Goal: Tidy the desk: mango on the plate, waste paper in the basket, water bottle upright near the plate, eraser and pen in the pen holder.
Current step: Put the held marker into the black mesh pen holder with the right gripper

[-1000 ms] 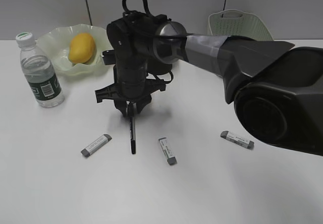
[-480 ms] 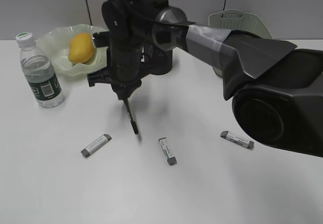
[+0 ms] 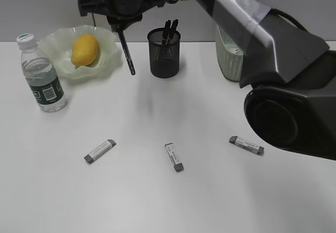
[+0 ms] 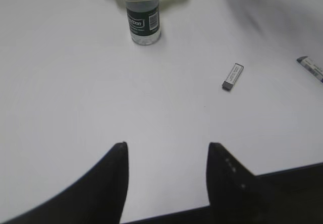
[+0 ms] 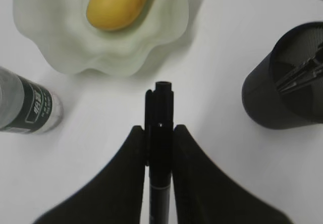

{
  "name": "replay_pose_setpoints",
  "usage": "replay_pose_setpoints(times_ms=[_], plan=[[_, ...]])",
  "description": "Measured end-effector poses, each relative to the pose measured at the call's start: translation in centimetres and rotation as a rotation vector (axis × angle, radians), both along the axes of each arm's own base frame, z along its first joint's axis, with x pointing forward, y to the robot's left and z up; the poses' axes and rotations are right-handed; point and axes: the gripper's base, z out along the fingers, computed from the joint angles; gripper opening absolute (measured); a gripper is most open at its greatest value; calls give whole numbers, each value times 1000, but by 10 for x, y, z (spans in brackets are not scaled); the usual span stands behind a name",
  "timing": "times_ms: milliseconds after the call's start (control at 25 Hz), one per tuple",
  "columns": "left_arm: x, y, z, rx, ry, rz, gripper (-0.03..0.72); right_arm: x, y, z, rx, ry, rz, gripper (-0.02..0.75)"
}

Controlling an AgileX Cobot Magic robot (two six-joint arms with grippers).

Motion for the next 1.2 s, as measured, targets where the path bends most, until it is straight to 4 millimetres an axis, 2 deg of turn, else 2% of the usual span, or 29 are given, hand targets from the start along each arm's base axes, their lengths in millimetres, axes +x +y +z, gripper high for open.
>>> replay_pose_setpoints(times_ms=[240,520,680,800,960,1080,1200], plan=[[0,0,0,0,0,0,382,4,-14,37,22,-125,-13,136],[0,0,0,0,0,0,382,4,-15,40,-49,-186,83,137],[0,0,0,0,0,0,382,5,-22,43,-53,-141,117,138],[0,0,0,0,0,0,382,2,-38,58,-51,-92,138,141],[0,0,0,0,0,0,382,-8,-72,82,-57,-32,126,143],[0,0,0,0,0,0,382,-21,-95,98,-39,-53,104,143],[0,0,0,0,0,0,382,-44,-116,117,-12,-140,94,145]])
